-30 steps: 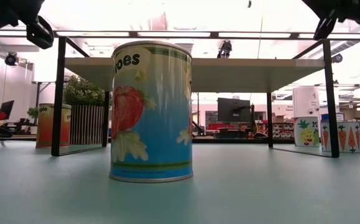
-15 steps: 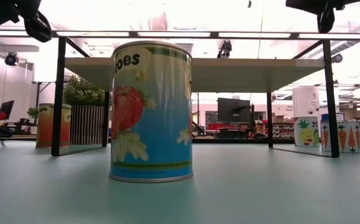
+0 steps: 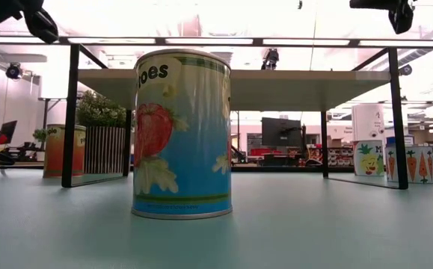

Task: Pick and place cans onto a shelf
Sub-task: Put the canned of mixed fruits on the shelf

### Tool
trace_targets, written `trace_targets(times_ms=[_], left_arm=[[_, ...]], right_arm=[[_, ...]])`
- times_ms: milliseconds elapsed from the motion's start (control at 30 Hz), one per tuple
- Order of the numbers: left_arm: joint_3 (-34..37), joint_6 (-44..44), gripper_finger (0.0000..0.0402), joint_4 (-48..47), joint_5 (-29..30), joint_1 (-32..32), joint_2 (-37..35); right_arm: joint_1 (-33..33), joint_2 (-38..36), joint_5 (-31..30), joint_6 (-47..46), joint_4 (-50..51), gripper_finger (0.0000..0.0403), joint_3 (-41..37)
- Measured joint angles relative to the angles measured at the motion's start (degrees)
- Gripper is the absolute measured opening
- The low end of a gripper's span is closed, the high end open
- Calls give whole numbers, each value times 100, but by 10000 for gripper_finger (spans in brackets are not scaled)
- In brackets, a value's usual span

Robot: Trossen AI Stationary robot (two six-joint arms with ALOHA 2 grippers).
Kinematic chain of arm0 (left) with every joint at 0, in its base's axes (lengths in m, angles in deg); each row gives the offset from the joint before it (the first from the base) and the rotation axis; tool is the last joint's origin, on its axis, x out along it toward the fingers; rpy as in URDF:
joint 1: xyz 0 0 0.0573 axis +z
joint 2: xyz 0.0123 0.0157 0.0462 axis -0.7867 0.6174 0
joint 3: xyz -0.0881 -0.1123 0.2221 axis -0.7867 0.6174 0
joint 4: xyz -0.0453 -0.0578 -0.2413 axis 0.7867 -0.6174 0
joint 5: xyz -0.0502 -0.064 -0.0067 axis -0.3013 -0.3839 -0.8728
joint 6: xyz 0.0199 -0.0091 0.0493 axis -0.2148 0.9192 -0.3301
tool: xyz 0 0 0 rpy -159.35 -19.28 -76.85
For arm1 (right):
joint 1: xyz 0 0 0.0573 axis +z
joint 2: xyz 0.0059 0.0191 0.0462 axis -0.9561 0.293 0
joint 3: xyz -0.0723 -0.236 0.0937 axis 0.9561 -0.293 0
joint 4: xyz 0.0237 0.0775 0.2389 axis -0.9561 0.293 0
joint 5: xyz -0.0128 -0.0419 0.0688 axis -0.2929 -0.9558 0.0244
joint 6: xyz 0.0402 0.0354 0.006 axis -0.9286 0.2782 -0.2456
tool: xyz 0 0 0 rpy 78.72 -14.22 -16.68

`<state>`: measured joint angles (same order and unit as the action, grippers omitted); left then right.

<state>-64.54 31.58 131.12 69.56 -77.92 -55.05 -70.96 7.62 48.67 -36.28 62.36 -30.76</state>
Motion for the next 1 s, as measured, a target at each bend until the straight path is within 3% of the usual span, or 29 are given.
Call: trace_targets(times_ms=[333, 733, 1000], left_arm=[[0, -667, 0, 665, -2, 0, 0], [0, -1385, 0, 1061, -2, 0, 0], [0, -1507, 0, 1115, -2, 0, 0]], right_arm=[[-562, 667, 7, -19, 953, 9, 498], [-2085, 1710, 83, -118, 2487, 9, 1189], [-3490, 2369, 1354, 660, 2460, 9, 1374]])
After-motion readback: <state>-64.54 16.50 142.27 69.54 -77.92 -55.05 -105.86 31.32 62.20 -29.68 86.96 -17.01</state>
